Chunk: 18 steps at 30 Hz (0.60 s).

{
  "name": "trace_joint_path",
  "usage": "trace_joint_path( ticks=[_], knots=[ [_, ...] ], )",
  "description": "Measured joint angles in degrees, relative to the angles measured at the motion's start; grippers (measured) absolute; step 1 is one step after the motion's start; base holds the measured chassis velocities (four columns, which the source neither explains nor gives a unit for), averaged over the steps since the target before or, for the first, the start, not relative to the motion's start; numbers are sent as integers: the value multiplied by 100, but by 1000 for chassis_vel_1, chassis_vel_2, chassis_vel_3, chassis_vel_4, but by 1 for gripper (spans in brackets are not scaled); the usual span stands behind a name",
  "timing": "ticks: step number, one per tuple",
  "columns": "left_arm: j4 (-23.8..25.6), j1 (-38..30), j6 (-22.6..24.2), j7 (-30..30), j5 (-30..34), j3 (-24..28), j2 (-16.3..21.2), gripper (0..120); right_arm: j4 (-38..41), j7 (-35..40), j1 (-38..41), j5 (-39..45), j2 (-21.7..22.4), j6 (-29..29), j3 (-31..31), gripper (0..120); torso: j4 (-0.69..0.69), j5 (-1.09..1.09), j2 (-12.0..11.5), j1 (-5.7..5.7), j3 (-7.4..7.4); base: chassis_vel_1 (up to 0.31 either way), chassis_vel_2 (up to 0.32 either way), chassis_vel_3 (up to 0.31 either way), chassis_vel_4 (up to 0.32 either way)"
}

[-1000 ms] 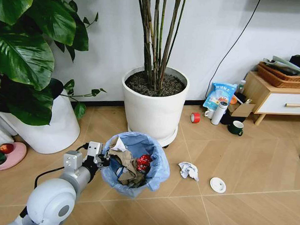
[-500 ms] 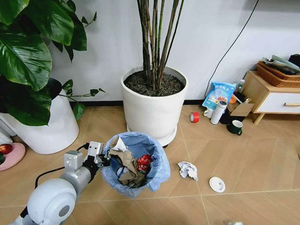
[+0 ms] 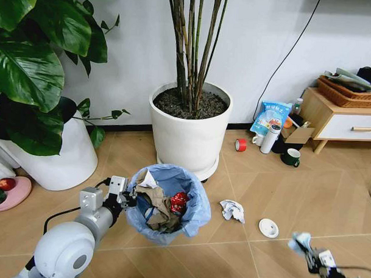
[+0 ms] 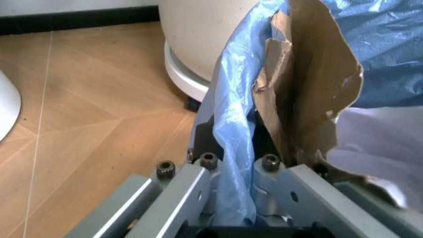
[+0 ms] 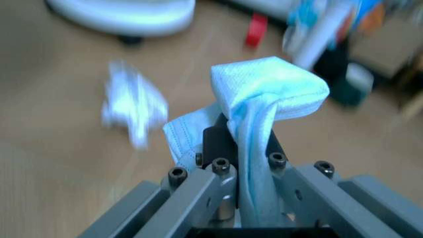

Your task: Pick up the trash bin and place the garbage on the floor into it.

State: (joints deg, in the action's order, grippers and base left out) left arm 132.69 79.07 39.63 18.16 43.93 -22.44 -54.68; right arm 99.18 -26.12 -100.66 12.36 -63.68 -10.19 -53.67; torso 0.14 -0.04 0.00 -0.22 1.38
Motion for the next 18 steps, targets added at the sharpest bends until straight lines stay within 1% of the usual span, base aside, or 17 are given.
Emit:
trace_joint_path(
  ticks=[2, 4, 5, 6, 7, 8, 9, 10, 12, 13, 14, 16, 18],
  knots=[
    [-57, -46, 0, -2, 15, 20, 16, 0, 490, 160, 101, 229, 106, 230, 103, 0, 0, -4, 0, 0, 0, 0, 0, 0, 0],
    [-122, -65, -1, 1, 34, 30, 65, 0, 913, 333, 346, 522, 322, 555, 346, 0, 1, 1, 0, 0, 0, 0, 0, 0, 0],
    [-122, -65, -1, 1, 34, 30, 65, 0, 913, 333, 346, 522, 322, 555, 346, 0, 1, 1, 0, 0, 0, 0, 0, 0, 0],
    [-132, -50, -1, 5, 41, 27, 80, 0, 1047, 387, 484, 670, 432, 718, 479, 0, 2, -1, 0, 0, 0, 0, 0, 0, 0],
    [-155, -8, -12, 16, 63, 12, 103, 0, 1321, 558, 842, 1029, 676, 1068, 841, 0, 0, -1, 0, 0, 0, 0, 0, 0, 0],
    [-184, -14, -29, 24, 88, 7, 119, 0, 1503, 685, 1070, 1273, 814, 1294, 1080, 0, -4, 1, 0, 0, 0, 0, 0, 0, 0],
    [-184, -14, -29, 24, 88, 7, 119, 0, 1503, 685, 1070, 1273, 814, 1294, 1080, 0, -4, 1, 0, 0, 0, 0, 0, 0, 0],
    [-248, -83, -38, 33, 134, 19, 141, 0, 1729, 814, 1316, 1558, 954, 1562, 1331, 0, -5, 1, 0, 0, 0, 0, 0, 0, 0],
    [-391, -252, -42, 38, 213, 83, 171, 0, 2097, 947, 1677, 2018, 1143, 1991, 1647, 0, -4, -2, 0, 0, 0, 0, 0, 0, 0],
    [-441, -309, -42, 38, 243, 108, 182, 0, 2213, 964, 1800, 2163, 1204, 2124, 1750, 0, -4, -2, 0, 0, 1, 0, 0, 0, 0],
    [-441, -309, -42, 38, 243, 108, 182, 0, 2213, 964, 1800, 2163, 1204, 2124, 1750, 0, -4, -2, 0, 0, 1, 0, 0, 0, 0],
    [-588, -474, -19, 41, 347, 201, 232, 0, 2500, 1039, 2203, 2696, 1438, 2397, 2164, 0, -1, -1, 0, 0, 1, 0, 0, 0, 0],
    [-689, -634, 16, 49, 476, 295, 267, 0, 2636, 1149, 2568, 3138, 1609, 2473, 2563, 0, 0, 0, 0, 0, 0, 0, 0, 0, 0]
  ],
)
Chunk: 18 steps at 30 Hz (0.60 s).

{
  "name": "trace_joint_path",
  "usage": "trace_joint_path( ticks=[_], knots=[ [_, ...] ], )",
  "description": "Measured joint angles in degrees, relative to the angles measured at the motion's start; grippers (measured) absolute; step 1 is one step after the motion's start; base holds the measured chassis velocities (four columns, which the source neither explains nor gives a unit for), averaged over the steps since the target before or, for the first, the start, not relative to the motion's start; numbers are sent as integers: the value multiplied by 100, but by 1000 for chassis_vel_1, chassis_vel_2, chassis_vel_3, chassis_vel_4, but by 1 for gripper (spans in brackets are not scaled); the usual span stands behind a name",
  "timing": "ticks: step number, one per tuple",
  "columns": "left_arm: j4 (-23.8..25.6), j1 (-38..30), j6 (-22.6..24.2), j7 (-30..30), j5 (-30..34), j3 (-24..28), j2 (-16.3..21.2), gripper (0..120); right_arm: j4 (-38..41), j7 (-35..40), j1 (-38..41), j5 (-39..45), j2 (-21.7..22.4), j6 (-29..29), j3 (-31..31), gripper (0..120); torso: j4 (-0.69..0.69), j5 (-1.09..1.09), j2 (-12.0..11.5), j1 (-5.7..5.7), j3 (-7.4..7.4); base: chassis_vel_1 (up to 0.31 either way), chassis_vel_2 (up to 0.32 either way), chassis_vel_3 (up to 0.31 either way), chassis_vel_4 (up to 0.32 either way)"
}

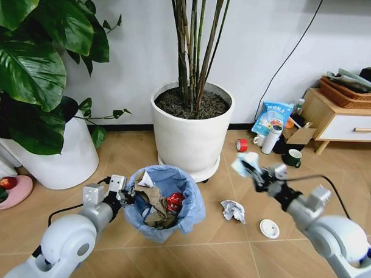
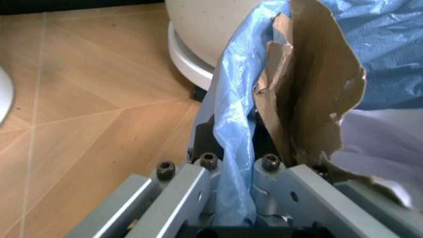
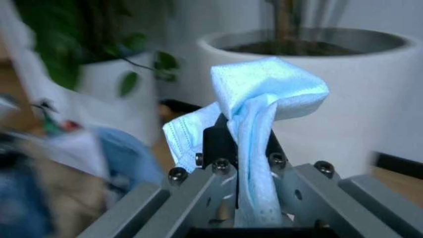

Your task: Pick up the trash bin and place the garbage on the floor into it.

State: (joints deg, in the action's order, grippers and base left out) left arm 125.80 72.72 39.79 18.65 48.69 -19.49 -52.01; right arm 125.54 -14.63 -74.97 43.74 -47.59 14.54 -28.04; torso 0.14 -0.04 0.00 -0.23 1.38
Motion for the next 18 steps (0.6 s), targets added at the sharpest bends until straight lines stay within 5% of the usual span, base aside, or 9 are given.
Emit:
trace_joint_path(
  ticks=[18],
  knots=[
    [-762, -1286, 120, 355, 646, 901, -171, 0, -288, -3, 1934, 520, 35, 478, 2363, 0, -1, 0, 0, 0, 0, 0, 0, 0, 0]
  ],
)
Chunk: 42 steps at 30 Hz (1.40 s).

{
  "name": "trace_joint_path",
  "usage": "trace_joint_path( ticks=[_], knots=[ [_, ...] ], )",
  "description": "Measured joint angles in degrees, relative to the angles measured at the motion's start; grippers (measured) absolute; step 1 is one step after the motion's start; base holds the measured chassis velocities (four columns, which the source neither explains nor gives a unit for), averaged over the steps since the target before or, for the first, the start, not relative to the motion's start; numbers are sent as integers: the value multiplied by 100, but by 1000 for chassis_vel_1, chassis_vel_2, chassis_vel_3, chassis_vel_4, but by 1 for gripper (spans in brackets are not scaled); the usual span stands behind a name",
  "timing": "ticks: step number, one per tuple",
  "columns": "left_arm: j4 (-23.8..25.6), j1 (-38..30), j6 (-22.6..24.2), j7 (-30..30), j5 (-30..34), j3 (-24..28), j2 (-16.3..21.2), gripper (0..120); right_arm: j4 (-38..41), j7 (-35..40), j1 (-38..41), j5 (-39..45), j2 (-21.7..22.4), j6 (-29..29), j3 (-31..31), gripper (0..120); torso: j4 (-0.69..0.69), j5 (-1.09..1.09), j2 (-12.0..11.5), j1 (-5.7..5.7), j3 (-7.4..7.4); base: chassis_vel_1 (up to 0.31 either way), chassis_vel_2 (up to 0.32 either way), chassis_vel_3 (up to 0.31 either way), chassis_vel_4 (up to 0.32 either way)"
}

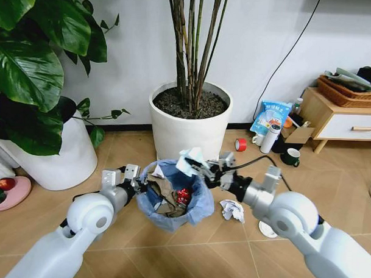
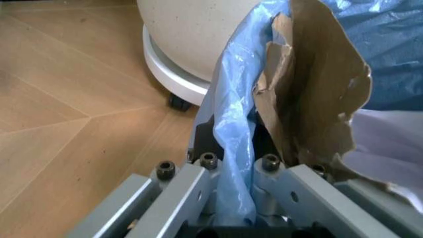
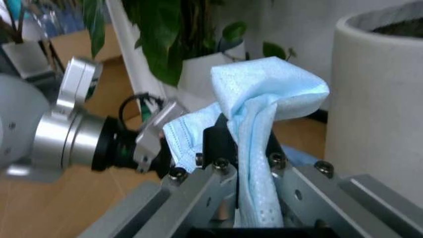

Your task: Pick up the trash bin and place the garbage on the floor into it.

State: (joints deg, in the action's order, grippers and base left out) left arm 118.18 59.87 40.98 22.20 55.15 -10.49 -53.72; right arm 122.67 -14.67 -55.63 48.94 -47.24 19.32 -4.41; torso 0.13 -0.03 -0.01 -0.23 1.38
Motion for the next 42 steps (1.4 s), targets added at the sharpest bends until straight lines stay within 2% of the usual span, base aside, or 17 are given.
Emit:
trace_joint_path(
  ticks=[3, 7, 8, 10, 11, 15, 17, 20, 23, 25, 26, 28, 30, 36, 42],
  knots=[
    [-12, -13, 3, 5, 10, -3, 2, 0, -2, -27, 37, -22, 21, 75, 75, 4, 0, -2, 0, 0, 0, 0, 0, 0, 0],
    [-25, -16, 5, -1, 17, -66, 7, 0, -76, -37, 109, -112, -10, 188, 229, 23, 0, -1, 0, 0, 0, 0, 0, 0, 0],
    [-25, -16, 5, -1, 17, -66, 7, 0, -76, -37, 109, -112, -10, 188, 229, 23, 0, -1, 0, 0, 0, 0, 0, 0, 0],
    [-25, -14, 5, -4, 17, -76, 7, 0, -148, -25, 154, -136, -52, 189, 267, 34, 0, 0, 0, 1, 0, 0, 0, 0, 0],
    [-25, -14, 5, -4, 17, -76, 7, 0, -148, -25, 154, -136, -52, 189, 267, 34, 0, 0, 0, 1, 0, 0, 0, 0, 0],
    [3, -1, 5, -11, 17, -95, 14, 0, -220, -22, 193, -143, -62, 196, 268, 53, 0, 0, 0, 0, 0, 0, 0, 0, 0],
    [4, 0, 5, -12, 17, -95, 14, 0, -226, -21, 195, -145, -61, 196, 268, 55, 0, -1, 0, 0, 0, 0, 0, 0, 0],
    [18, 0, 5, -19, 14, -96, 0, 0, -265, 1, 217, -173, -75, 190, 312, 71, 0, -1, 0, 0, 0, 0, 0, 0, 0],
    [22, 0, 5, -19, 13, -96, -2, 0, -278, 20, 225, -177, -85, 184, 317, 75, 0, -1, 0, 0, 0, 0, 0, 0, 0],
    [26, 0, 5, -21, 8, -99, -8, 0, -309, 63, 242, -188, -100, 156, 317, 90, 0, -1, 0, 0, 0, 0, 0, 0, 0],
    [29, 2, 5, -22, 2, -112, -14, 0, -322, 97, 239, -189, -109, 127, 278, 93, 0, 0, 0, 0, 0, 0, 0, 0, 0],
    [30, 12, 5, -22, -4, -128, -19, 0, -322, 131, 220, -190, -115, 111, 212, 96, 0, 0, 0, 0, 0, 0, 0, 0, 0],
    [40, 62, 5, -22, -30, -201, -33, 0, -287, 320, 44, -206, -111, 90, -107, 100, 0, -1, 0, 0, 0, 0, 0, 0, 0],
    [62, 227, -6, -122, -265, -417, -34, 0, -285, 566, -428, -415, 47, 56, -868, 100, 2, -1, 0, 1, -1, 0, 0, 0, 0],
    [168, 474, -8, -138, -405, -597, -55, 0, -494, 738, -525, -472, 172, -72, -1084, 100, -1, 0, 0, 1, -1, 0, 0, 0, 0]
  ],
)
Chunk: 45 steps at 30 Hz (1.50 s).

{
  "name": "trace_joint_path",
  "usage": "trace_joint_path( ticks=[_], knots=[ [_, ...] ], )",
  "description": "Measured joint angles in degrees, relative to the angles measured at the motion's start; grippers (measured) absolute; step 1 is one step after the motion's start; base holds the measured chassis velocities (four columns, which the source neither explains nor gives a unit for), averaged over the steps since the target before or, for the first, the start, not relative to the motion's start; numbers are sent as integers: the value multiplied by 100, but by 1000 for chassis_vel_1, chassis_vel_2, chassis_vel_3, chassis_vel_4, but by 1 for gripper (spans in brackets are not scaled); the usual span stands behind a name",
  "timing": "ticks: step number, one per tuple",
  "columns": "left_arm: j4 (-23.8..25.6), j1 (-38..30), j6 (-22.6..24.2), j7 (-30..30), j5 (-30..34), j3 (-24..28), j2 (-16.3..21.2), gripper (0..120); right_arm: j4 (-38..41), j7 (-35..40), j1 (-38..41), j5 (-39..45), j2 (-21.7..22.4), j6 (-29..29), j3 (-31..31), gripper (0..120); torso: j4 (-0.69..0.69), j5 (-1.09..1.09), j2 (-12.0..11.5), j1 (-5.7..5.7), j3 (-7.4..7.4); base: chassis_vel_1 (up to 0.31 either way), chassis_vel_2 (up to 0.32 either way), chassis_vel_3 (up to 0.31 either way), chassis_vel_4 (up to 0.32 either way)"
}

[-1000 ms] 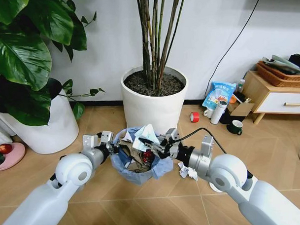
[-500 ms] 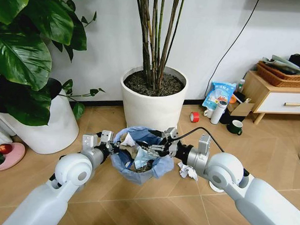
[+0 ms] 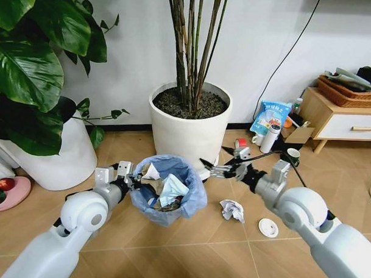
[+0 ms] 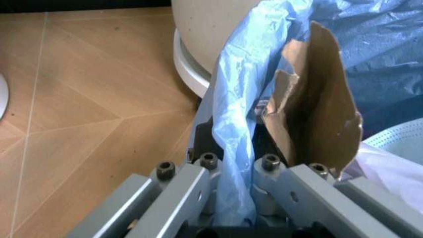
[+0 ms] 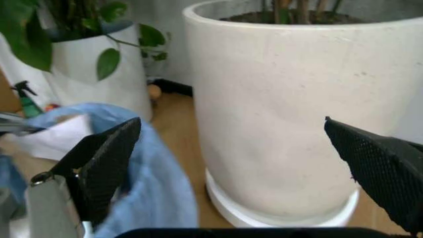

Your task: Pick up the trash bin and place the garbage on the floor into it.

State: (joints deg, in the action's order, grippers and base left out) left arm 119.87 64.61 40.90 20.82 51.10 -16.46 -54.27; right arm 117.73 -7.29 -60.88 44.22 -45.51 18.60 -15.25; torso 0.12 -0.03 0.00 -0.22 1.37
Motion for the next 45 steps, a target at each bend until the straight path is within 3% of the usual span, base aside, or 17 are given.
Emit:
trace_joint_path(
  ticks=[11, 17, 30, 45],
  knots=[
    [131, 107, 57, 149, -32, -100, -35, 0, -374, 285, -159, -273, -76, -3, -270, 100, 0, 0, 0, 0, 0, 0, 0, 0, 0],
    [161, 196, 69, 179, -54, -157, -47, 0, -367, 345, -682, -431, -89, 16, -771, 100, 2, -1, 0, 0, 0, 0, 0, 0, 0],
    [231, 448, 66, 272, -590, -229, -240, 0, -90, 811, -1767, -1125, -706, 20, -1679, 100, 1, -2, 1, 0, 0, 0, 0, 0, 0],
    [359, 779, 64, 400, -679, -299, -334, 0, -375, 825, -2307, -1590, -1105, -33, -2095, 100, 1, -1, 0, 0, 0, 0, 0, 0, 0]
  ],
)
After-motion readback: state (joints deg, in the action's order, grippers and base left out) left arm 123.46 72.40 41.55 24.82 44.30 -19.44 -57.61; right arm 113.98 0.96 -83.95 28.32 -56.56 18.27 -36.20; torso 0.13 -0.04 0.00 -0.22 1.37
